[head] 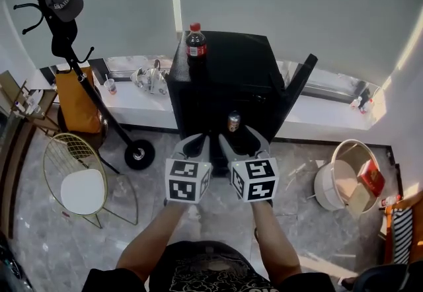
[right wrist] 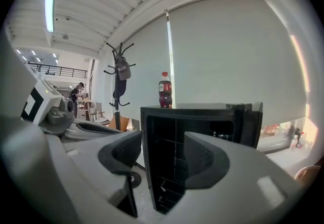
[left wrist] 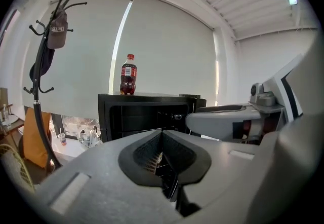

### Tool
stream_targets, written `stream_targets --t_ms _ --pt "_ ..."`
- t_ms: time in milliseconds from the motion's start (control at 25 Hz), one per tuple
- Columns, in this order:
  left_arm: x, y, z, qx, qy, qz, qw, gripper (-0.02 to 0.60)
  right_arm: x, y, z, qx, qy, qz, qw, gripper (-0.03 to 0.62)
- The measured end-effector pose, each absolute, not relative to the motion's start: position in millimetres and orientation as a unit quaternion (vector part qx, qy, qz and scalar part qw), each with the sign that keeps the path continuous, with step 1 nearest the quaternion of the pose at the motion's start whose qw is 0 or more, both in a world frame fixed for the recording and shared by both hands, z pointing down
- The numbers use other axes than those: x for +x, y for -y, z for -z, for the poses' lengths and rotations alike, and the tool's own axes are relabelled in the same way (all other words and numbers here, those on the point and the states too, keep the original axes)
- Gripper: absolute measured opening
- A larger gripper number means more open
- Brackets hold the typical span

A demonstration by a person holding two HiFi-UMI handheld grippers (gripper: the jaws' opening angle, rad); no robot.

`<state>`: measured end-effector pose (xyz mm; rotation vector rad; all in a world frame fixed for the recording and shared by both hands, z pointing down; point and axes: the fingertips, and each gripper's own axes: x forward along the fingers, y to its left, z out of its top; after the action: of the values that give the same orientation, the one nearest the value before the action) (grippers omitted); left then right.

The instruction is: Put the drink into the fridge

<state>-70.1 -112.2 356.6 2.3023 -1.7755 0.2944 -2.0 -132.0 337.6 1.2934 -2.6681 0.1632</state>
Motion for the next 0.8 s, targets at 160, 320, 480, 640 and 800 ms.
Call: stream_targets --t_ms 160,320,480,640,800 --pt "-76 119 -346 0.780 0.610 -0.097 0.104 0.005 -11 138 -325 0.427 0.899 -0.048 0.084 0.264" --pt "-88 132 -336 0.774 0.618 -0.095 0.100 0.005 -25 149 -310 0.417 0.904 -0.042 0.079 0.264" --pt "-101 146 -327 0.769 0.625 -0.095 0.096 0.005 -40 164 -298 0.407 0.909 -0.035 0.077 0.264" --pt "-113 164 -318 0.764 0.633 -0.087 0.093 0.005 -52 183 -288 0.403 0.912 -0.027 0.076 0.264" --pt "-128 183 -307 0.761 0.637 -0.083 0.087 0.005 -65 204 -278 0.404 0.911 -0.021 0.073 0.264"
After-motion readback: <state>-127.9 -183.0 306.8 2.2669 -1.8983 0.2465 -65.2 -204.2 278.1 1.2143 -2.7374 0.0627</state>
